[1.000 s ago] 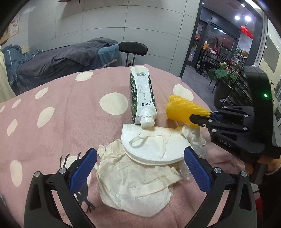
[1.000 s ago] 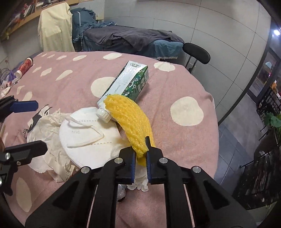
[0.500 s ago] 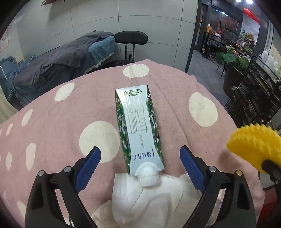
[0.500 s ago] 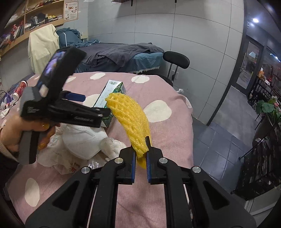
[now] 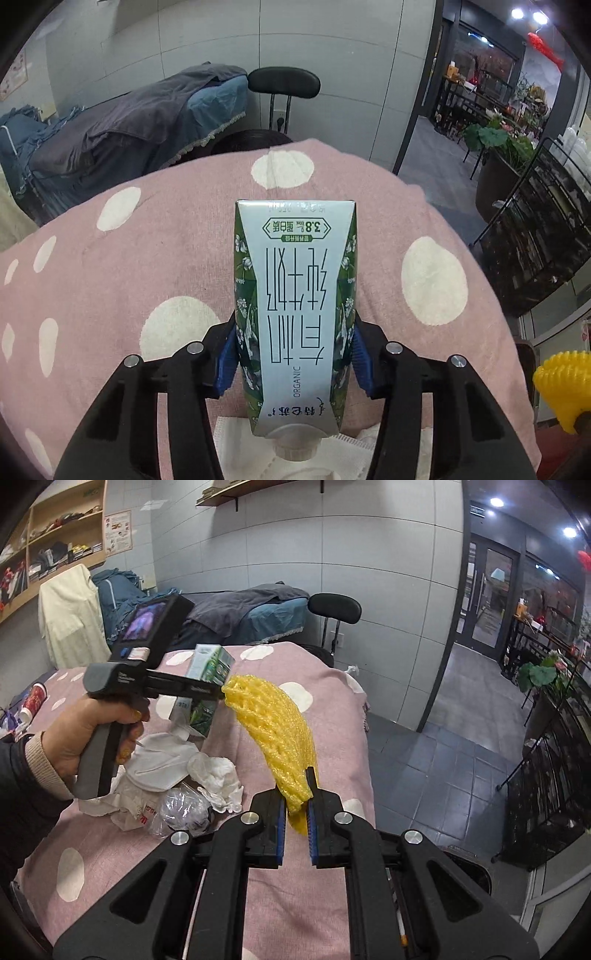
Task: Collect trash
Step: 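Grasp the green milk carton with the left tool and lift it, then carry the yellow net into the bin and open the right tool while the left carries the carton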
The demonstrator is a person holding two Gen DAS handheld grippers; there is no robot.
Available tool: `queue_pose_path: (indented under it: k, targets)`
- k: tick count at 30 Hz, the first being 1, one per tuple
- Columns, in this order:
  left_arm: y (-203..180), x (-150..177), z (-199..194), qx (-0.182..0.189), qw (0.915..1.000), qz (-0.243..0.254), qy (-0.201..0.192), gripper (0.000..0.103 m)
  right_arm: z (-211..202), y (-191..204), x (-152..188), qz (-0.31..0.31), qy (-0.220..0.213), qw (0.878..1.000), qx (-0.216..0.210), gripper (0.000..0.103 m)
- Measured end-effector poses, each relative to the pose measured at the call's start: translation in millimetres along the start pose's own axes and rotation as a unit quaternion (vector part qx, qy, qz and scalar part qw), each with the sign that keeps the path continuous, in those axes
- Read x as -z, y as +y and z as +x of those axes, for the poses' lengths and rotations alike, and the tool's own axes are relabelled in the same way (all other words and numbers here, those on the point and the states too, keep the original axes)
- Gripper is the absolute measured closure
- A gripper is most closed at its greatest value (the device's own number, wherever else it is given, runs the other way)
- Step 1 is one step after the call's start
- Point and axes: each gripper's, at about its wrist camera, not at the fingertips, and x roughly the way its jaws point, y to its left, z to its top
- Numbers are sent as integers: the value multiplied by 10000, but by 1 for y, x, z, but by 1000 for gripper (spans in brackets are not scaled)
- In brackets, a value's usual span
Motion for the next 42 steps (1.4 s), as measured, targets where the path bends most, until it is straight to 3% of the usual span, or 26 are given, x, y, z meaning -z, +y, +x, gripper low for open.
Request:
queue_pose_path:
  k: [5, 15, 25, 34, 42]
  targets:
    - [-14, 1, -44, 237, 9981, 62, -563, 53, -9, -7, 10, 181, -42, 9998, 74, 93]
    - [-63, 39, -107, 1141, 9871, 209, -1099, 53, -38, -36, 39, 675, -76, 9973, 288, 93]
    - [-120, 88, -151, 1786, 9710, 564, -1486, 53, -74, -86, 94, 1311, -8, 9863, 1005, 93]
    - [-163, 106, -160, 2361, 9572, 863, -1436, 53, -58, -141, 162, 1795, 651, 9652, 1788, 93]
    - [-185, 122, -159, 2513, 9536, 1005, -1322, 53, -2, -183, 222, 2396, 1462, 9393, 1973, 93]
